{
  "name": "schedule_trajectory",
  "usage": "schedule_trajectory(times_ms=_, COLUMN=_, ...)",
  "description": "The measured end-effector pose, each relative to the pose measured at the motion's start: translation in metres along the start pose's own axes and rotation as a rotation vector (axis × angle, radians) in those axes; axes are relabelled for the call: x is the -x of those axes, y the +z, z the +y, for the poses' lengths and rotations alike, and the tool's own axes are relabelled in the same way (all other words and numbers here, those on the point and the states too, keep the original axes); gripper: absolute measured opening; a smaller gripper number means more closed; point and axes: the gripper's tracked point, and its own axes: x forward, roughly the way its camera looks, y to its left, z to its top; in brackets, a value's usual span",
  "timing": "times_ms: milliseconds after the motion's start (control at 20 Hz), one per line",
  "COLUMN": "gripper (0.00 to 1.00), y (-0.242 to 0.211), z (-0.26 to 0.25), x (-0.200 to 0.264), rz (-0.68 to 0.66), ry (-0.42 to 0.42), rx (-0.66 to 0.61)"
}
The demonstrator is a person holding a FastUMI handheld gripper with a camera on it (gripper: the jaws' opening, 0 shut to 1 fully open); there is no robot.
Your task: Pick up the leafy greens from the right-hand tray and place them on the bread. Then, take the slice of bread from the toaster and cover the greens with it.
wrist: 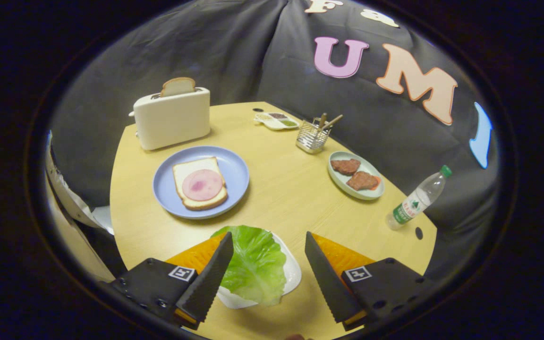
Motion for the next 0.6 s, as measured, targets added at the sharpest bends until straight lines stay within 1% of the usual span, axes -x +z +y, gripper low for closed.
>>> schedule_trajectory(times_ms=350, gripper=0.99, y=-0.048, z=0.014, x=-0.026, rz=0.116, ry=0.053, rx=0.011)
schedule_trajectory(times_ms=600, gripper=0.99, y=-0.06, z=0.016, x=-0.035, rz=0.145, ry=0.061, rx=0.004)
